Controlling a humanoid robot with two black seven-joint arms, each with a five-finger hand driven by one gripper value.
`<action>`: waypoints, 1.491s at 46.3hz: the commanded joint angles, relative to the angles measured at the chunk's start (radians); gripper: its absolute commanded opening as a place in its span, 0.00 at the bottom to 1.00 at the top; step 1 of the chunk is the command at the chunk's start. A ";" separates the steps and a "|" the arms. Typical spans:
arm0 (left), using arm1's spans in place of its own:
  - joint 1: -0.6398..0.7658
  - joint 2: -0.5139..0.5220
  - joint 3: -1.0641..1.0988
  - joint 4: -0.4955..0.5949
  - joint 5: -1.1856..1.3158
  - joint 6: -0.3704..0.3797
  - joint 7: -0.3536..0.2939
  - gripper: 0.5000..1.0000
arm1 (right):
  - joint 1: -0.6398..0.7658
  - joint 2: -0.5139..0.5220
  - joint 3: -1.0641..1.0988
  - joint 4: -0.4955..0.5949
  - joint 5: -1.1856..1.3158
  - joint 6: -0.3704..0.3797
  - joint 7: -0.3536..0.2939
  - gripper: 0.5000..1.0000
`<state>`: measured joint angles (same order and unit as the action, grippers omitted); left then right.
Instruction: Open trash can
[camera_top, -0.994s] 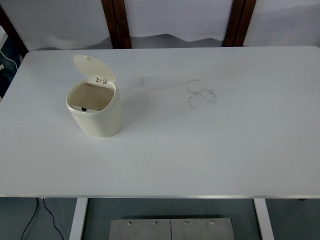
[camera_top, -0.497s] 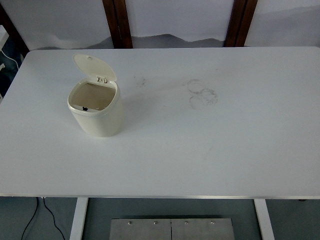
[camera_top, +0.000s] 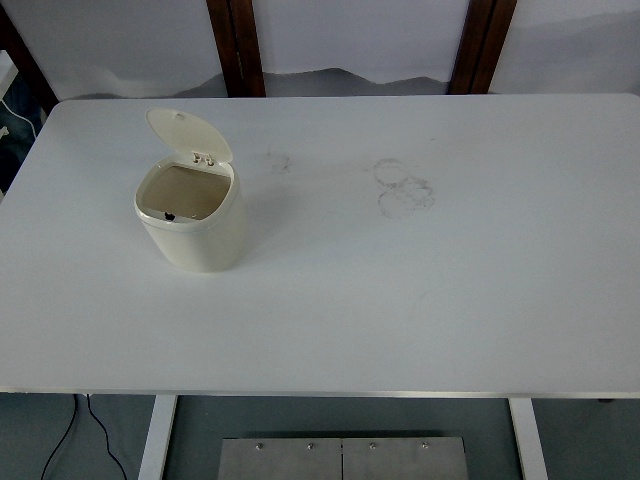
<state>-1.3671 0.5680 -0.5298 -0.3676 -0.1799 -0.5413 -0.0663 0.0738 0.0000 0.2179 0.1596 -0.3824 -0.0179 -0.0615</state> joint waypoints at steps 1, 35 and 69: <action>0.055 -0.002 -0.045 0.009 0.000 0.000 -0.001 1.00 | 0.000 0.000 0.000 0.000 0.000 0.000 0.000 0.99; 0.372 -0.016 -0.170 0.010 -0.197 0.092 -0.036 1.00 | -0.002 0.000 0.000 0.000 0.000 0.000 -0.001 0.99; 0.439 -0.016 -0.167 0.009 -0.196 0.156 -0.029 1.00 | -0.011 0.000 0.001 0.000 0.000 0.000 0.000 0.99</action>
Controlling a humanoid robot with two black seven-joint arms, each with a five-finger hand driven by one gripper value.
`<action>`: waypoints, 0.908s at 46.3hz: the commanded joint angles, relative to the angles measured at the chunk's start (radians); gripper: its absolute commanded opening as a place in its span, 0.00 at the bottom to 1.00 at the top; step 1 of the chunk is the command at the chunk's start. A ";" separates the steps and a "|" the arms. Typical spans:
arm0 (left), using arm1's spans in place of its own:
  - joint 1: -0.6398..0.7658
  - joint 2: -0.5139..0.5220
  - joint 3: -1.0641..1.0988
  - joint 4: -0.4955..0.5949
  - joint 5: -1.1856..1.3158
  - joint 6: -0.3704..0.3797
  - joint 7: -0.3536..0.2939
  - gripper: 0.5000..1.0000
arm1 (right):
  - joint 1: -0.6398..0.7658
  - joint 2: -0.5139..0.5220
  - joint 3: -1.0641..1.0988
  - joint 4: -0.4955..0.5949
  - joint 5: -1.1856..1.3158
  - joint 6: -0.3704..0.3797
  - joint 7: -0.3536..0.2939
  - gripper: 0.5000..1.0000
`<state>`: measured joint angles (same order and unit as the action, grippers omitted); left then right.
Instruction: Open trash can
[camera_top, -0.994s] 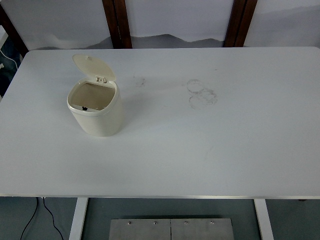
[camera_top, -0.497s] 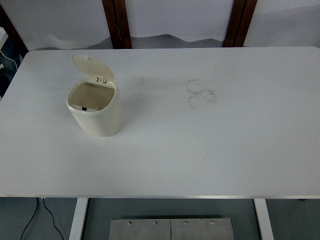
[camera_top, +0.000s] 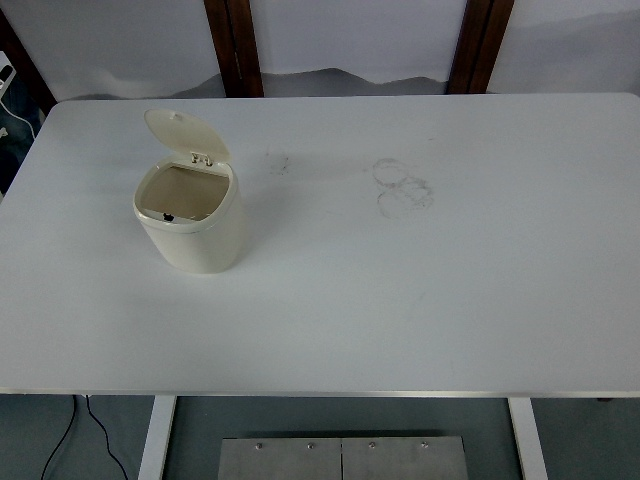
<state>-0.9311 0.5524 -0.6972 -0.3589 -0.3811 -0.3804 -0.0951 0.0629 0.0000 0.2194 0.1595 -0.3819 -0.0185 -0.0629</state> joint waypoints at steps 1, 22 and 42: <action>0.006 0.000 0.002 0.000 0.007 -0.009 0.000 1.00 | 0.000 0.000 0.000 0.000 0.000 0.000 0.002 0.99; 0.049 -0.002 0.004 -0.003 0.011 -0.058 0.000 1.00 | -0.002 0.000 0.002 0.000 0.000 0.000 0.002 0.99; 0.052 -0.012 0.005 -0.002 0.011 -0.057 0.000 1.00 | 0.000 0.000 0.000 0.000 0.000 0.000 0.002 0.99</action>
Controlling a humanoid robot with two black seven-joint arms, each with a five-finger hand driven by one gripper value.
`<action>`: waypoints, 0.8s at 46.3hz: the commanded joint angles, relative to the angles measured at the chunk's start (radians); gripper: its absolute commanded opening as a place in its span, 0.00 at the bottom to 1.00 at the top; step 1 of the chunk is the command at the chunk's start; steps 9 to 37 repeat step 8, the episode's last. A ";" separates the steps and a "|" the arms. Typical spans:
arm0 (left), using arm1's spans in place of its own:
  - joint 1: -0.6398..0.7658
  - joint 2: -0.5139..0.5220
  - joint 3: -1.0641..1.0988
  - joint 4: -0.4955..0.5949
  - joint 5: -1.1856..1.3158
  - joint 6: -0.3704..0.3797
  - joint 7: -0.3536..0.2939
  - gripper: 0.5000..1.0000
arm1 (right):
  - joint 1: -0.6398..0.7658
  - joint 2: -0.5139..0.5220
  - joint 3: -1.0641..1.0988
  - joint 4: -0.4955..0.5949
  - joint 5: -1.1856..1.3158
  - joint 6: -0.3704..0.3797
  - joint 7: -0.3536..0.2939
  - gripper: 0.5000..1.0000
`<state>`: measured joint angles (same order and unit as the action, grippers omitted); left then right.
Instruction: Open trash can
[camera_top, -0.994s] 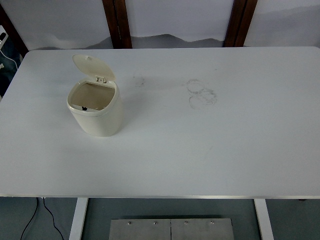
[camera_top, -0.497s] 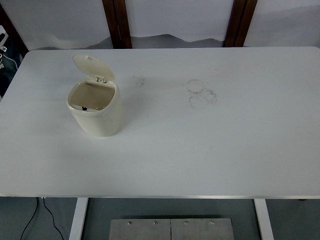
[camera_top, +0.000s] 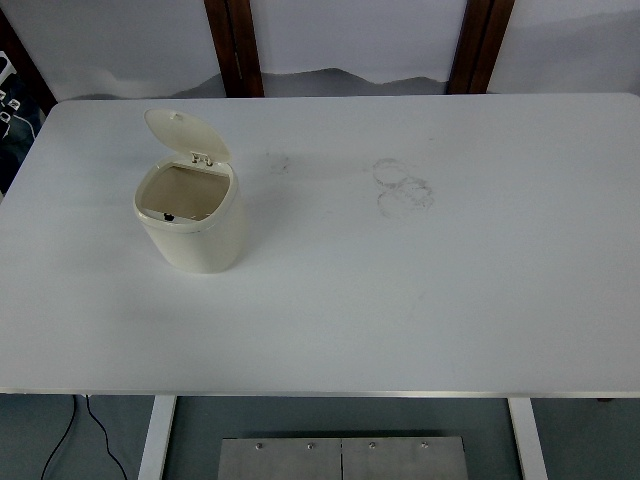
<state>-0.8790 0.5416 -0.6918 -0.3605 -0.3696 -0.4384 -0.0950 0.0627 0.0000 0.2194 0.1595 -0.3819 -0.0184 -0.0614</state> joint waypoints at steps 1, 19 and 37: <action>0.000 -0.002 0.000 0.000 0.000 0.001 0.000 1.00 | 0.000 0.000 0.000 0.000 0.000 0.000 0.000 0.99; 0.000 -0.009 0.000 0.000 0.000 0.001 0.000 1.00 | 0.000 0.000 -0.002 0.000 -0.002 0.000 0.000 0.99; 0.000 -0.009 0.000 0.000 0.000 0.001 0.000 1.00 | 0.000 0.000 -0.002 0.000 -0.002 0.000 0.000 0.99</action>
